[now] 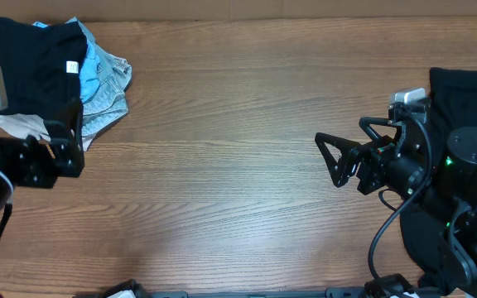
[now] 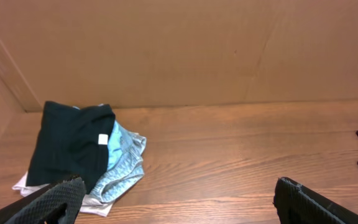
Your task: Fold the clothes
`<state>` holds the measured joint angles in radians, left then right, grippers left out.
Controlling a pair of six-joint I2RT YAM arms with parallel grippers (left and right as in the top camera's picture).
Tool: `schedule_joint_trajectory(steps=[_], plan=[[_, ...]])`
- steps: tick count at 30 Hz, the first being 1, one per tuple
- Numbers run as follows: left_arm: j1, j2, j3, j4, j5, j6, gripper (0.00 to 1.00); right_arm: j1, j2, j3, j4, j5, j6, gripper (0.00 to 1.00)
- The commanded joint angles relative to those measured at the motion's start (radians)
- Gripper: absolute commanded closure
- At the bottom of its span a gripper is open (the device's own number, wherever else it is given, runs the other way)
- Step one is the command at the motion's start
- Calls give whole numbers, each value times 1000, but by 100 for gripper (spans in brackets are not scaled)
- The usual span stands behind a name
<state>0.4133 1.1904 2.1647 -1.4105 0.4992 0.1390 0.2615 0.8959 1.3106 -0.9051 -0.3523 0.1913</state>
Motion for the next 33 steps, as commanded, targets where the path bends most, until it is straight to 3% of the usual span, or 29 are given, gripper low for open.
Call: schedule_joint_trajectory(steps=[1, 5, 14, 17, 23, 27, 33], plan=[[-2, -35, -6, 0, -12, 25, 0, -2, -5, 14, 4, -26, 117, 0], [-2, -36, -7, -2, -12, 25, 0, -10, -8, 14, -32, 10, 85, 0], [-2, -32, -9, -7, -12, 25, 0, -56, -92, -17, -10, 158, -275, 0], [-2, -32, -9, -7, -12, 25, 0, -140, -188, -127, 80, 150, -406, 0], [-2, -32, -9, -7, -12, 25, 0, -300, -429, -443, 255, 103, -406, 0], [-2, -32, -9, -7, -12, 25, 0, -325, -647, -666, 294, 67, -405, 0], [-2, -32, -9, -7, -12, 25, 0, -325, -824, -912, 360, 8, -401, 0]])
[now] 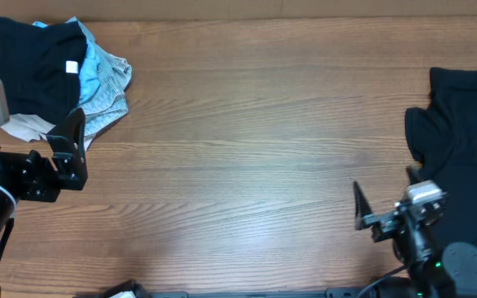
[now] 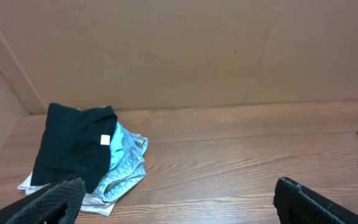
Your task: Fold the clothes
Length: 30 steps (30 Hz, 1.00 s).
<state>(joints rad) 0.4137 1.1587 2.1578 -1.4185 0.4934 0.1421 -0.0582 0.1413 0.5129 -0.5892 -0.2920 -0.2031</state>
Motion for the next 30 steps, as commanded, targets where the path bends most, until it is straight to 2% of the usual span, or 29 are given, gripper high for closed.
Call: schedule_joint_trajectory(steps=[1, 5, 14, 30], plan=[[-2, 0, -2, 1, -6, 22, 0, -5, -92, -161, 81, -69, -6, 0], [-2, 0, -2, 1, -6, 22, 0, -5, -138, -308, 227, -135, -6, 0], [-2, 0, -2, 1, -6, 22, 0, -4, -138, -507, 549, -162, -4, 0], [-2, 1, -2, 1, -6, 22, 0, -4, -138, -505, 540, -155, -3, 0]])
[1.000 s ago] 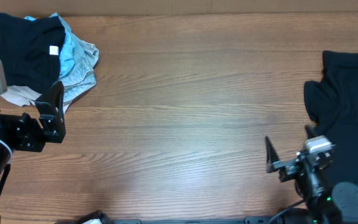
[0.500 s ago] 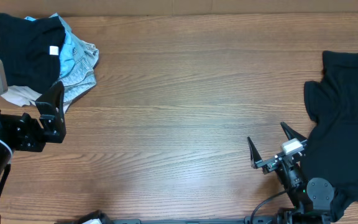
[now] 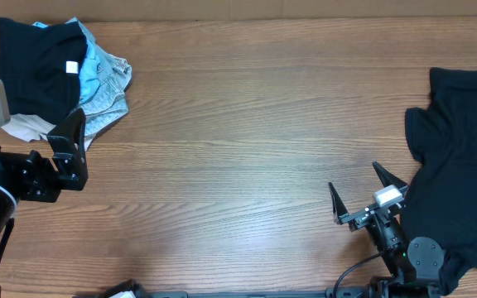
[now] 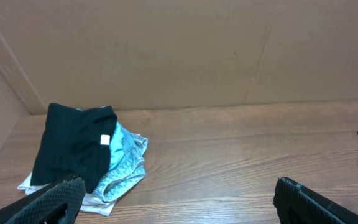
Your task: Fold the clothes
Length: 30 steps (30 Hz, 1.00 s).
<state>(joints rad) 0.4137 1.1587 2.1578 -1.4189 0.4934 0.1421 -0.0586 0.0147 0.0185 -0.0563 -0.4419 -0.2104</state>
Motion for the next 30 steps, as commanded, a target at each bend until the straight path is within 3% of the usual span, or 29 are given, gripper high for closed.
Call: schedule_joint_trajectory(steps=[1, 14, 18, 23, 30], plan=[[-2, 0, -2, 1, -6, 22, 0, -3, -12, -11, 7, -5, 3, 0], [-55, 2, -2, -21, -6, 23, 0, -3, -12, -11, 7, -5, 3, 0], [-97, -11, -30, 6, -83, 36, 0, -3, -12, -11, 7, -5, 3, 0], [-118, -95, -182, 190, -83, -11, 0, -3, -12, -11, 7, -5, 3, 0], [-266, -334, -644, 590, -221, -8, 0, -3, -12, -11, 7, -5, 3, 0]])
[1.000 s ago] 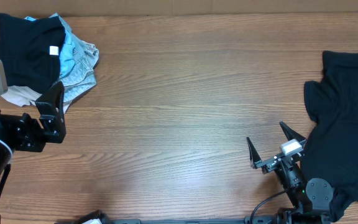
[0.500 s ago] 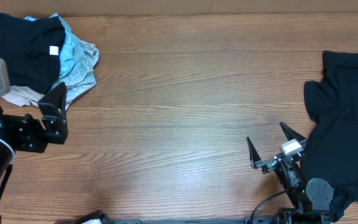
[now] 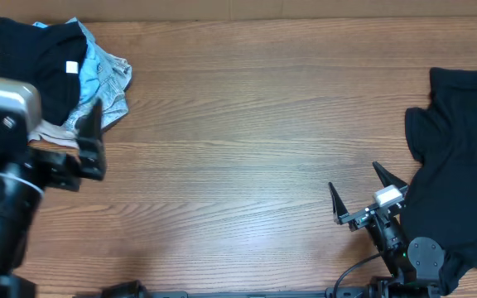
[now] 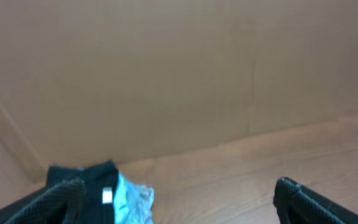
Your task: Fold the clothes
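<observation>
A pile of clothes lies at the far left corner: a black garment [image 3: 36,58] on top, a light blue one [image 3: 104,79] beside it and a beige piece [image 3: 52,130] under them. My left gripper [image 3: 88,149] hangs open next to the pile, high above the table. The blurred left wrist view shows the black garment [image 4: 79,177] and the blue one [image 4: 131,200] low down, between my wide-apart left gripper [image 4: 176,190] fingers. A black shirt [image 3: 462,149] lies crumpled at the right. My right gripper [image 3: 356,189] stands open and empty beside its front edge.
The wooden table [image 3: 238,124] is bounded at the back by a cardboard wall [image 4: 179,74]. The right arm's base [image 3: 421,252] sits at the front edge, partly over the black shirt.
My left arm has risen and shifted a little right. Its wrist view now tilts up at the wall, with the pile low in the frame. The right arm has not moved.
At first my right gripper hung open over the table with its arm covering the black shirt. Then it was back at the front edge and the shirt lay uncovered. My left gripper stayed open beside the pile and now stands higher.
</observation>
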`<state>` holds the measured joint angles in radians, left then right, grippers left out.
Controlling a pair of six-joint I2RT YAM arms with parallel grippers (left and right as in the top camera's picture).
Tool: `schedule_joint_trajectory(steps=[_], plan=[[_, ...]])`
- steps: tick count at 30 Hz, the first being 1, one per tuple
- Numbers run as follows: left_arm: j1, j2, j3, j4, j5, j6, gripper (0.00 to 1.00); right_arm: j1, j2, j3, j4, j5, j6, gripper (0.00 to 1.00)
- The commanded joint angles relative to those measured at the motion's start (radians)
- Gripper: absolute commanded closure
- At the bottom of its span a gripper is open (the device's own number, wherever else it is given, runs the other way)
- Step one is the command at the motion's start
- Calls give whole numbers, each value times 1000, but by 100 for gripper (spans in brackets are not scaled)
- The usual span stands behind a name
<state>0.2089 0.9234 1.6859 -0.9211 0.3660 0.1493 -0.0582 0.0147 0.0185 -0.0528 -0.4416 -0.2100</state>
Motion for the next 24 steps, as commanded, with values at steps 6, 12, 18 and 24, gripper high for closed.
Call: schedule_joint_trajectory(steps=[6, 12, 18, 24], plan=[[-148, -339, -637, 353, -113, -36, 0, -4, -12, -11, 3, -5, 3, 0], [-151, -635, -1055, 551, -114, -83, 0, -4, -12, -11, 3, -5, 3, 0], [-151, -855, -1310, 587, -114, -179, 0, -4, -12, -11, 3, -5, 3, 0], [-153, -920, -1529, 778, -115, -213, 0, -4, -12, -11, 3, -5, 3, 0]])
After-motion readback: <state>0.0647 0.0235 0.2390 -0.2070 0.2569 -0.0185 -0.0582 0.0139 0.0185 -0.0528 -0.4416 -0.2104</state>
